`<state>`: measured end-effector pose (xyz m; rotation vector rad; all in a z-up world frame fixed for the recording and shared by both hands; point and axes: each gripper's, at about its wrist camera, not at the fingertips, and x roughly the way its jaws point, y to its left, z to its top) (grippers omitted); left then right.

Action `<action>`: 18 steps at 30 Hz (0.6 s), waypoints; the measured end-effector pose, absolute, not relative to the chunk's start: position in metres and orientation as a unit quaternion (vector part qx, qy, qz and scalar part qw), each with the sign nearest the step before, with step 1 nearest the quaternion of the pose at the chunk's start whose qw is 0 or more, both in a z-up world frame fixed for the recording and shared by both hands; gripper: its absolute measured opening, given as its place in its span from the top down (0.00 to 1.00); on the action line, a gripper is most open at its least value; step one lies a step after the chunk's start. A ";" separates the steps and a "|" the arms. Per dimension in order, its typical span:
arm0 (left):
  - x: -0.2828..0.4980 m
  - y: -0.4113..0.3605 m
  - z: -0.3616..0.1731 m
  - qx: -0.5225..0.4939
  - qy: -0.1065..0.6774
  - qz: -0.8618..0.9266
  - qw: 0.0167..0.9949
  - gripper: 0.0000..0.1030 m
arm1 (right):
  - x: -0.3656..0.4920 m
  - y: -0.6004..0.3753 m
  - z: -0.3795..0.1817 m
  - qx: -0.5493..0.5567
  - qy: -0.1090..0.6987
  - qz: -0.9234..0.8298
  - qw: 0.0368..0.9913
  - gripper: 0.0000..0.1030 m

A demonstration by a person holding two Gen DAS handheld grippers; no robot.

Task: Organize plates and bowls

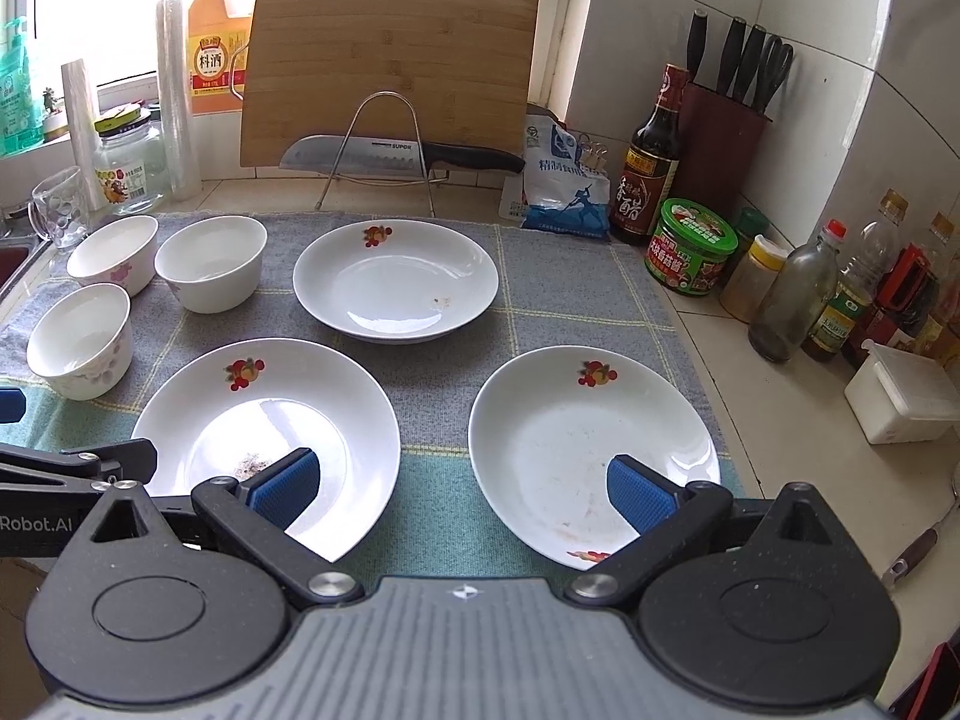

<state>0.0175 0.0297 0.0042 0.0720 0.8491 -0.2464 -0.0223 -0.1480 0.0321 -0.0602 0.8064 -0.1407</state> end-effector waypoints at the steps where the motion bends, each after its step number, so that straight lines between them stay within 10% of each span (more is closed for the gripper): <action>1: 0.019 0.031 0.004 0.034 0.410 -0.128 0.903 0.01 | -0.024 -0.147 0.033 -0.031 0.387 -0.067 0.919 0.00; 18: 0.040 0.014 -0.003 0.059 0.376 -0.200 0.903 0.01 | -0.050 -0.209 -0.014 -0.027 0.379 -0.070 0.922 0.00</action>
